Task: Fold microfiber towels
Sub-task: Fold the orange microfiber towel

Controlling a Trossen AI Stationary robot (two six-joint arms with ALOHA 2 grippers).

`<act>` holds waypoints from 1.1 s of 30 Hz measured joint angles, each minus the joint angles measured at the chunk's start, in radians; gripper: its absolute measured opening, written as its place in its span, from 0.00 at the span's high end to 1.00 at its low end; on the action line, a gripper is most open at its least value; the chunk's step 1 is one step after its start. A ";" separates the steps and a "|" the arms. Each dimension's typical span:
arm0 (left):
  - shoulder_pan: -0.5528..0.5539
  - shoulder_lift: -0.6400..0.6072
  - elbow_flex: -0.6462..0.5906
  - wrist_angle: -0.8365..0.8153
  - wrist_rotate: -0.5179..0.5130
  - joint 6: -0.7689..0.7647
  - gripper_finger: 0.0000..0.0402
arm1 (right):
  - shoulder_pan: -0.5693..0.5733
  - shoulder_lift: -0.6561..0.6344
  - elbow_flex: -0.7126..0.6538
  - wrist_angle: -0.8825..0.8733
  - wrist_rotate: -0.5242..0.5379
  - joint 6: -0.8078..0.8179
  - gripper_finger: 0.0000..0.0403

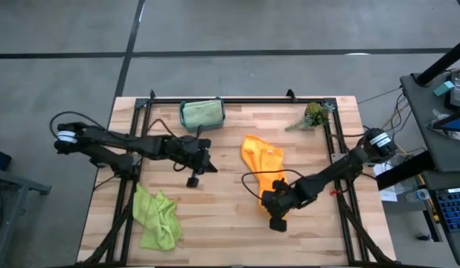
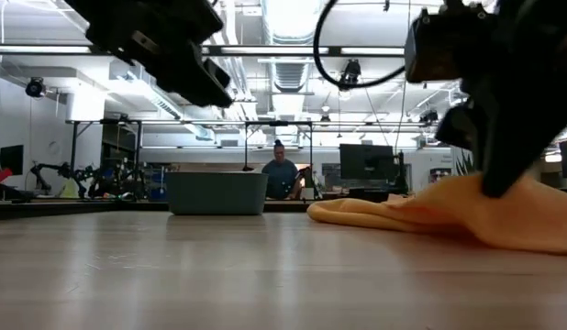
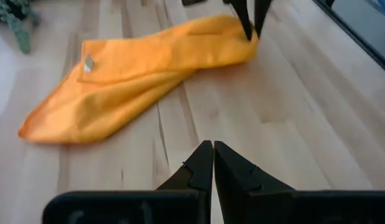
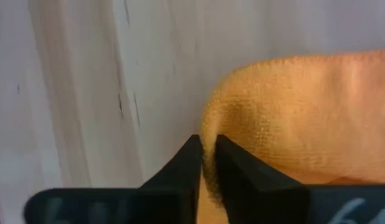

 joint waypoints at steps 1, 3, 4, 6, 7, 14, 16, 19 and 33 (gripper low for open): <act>0.000 0.018 0.001 0.022 0.000 0.000 1.00 | 0.008 0.006 0.000 -0.002 0.000 0.022 0.89; 0.000 0.047 0.000 0.049 0.000 0.000 1.00 | 0.024 0.010 -0.001 -0.006 0.000 0.065 0.84; 0.000 0.062 0.000 0.068 0.000 0.000 1.00 | 0.029 0.008 -0.001 -0.005 0.000 0.081 0.81; 0.000 0.085 0.001 0.085 -0.001 0.000 1.00 | 0.037 -0.001 -0.003 -0.012 0.000 0.110 0.75; 0.000 0.094 0.000 0.102 -0.001 0.000 1.00 | 0.037 -0.008 -0.004 -0.014 -0.001 0.118 0.71; 0.001 0.114 0.000 0.143 -0.001 0.000 1.00 | 0.030 -0.090 -0.004 -0.153 0.027 0.156 0.52; 0.002 0.114 0.000 0.146 -0.006 0.000 1.00 | 0.016 -0.115 -0.004 -0.188 0.115 0.166 0.49; 0.003 0.114 -0.001 0.183 -0.014 0.000 1.00 | -0.026 -0.134 -0.005 -0.225 0.338 0.210 0.47; 0.003 0.117 -0.001 0.244 -0.291 -0.029 1.00 | -0.442 -0.035 -0.014 -0.036 0.466 0.295 0.51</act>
